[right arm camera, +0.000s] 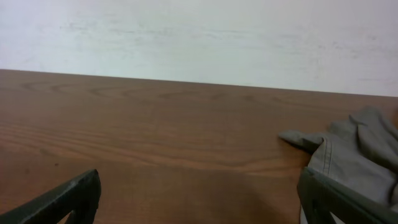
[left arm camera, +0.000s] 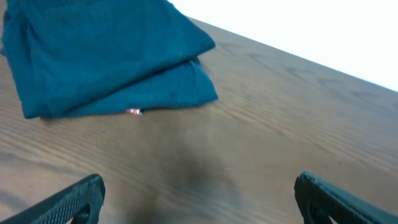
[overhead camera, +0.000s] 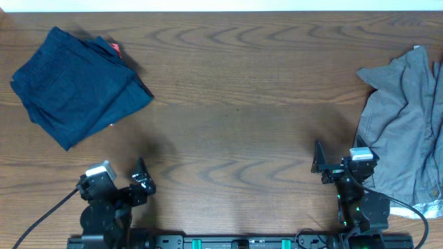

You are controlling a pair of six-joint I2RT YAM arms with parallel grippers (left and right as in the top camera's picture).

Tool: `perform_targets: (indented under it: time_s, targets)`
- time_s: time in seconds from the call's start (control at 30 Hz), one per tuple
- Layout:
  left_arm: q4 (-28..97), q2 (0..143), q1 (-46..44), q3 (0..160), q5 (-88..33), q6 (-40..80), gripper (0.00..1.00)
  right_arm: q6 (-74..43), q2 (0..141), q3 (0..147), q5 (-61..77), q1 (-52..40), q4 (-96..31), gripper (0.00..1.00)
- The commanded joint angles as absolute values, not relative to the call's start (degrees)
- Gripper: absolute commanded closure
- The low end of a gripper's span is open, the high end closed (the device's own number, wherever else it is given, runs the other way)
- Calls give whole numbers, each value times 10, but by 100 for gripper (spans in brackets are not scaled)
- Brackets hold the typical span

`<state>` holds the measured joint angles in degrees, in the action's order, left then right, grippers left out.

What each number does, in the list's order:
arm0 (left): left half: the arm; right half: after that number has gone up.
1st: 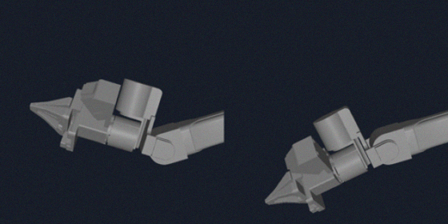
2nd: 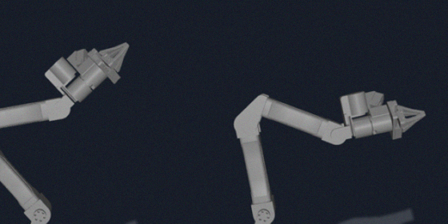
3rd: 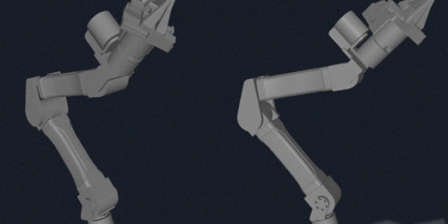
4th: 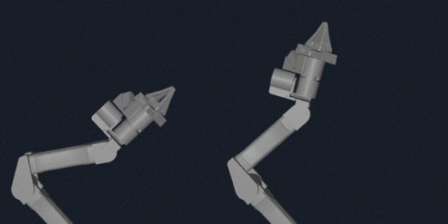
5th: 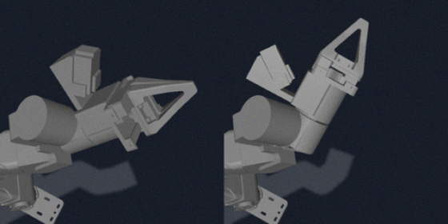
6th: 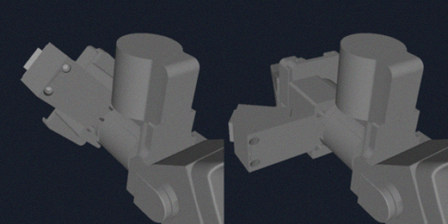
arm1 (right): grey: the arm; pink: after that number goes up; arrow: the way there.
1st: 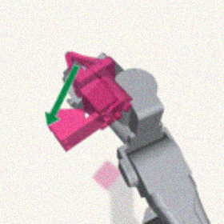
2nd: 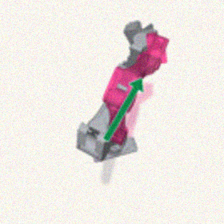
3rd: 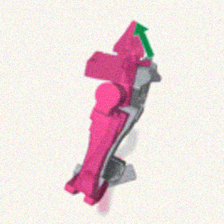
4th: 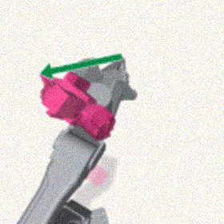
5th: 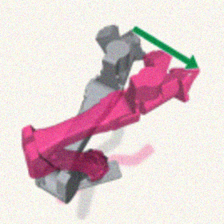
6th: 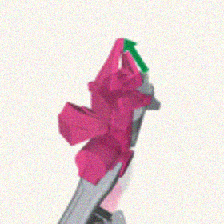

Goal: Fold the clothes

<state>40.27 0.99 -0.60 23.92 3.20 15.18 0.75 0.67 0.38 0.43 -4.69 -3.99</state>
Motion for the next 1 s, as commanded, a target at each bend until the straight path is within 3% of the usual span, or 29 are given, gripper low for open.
perform_targets:
  time_s: [0.0,0.37,0.97]
  targets:
    - [343,2,10,191,41,142,2,18,3,3,7,-58,-42,1]
    - [8,1,10,1,41,107,2,18,3,3,7,-58,-42,1]
    - [40,1,10,2,20,73,2,18,3,3,7,-58,-42,1]
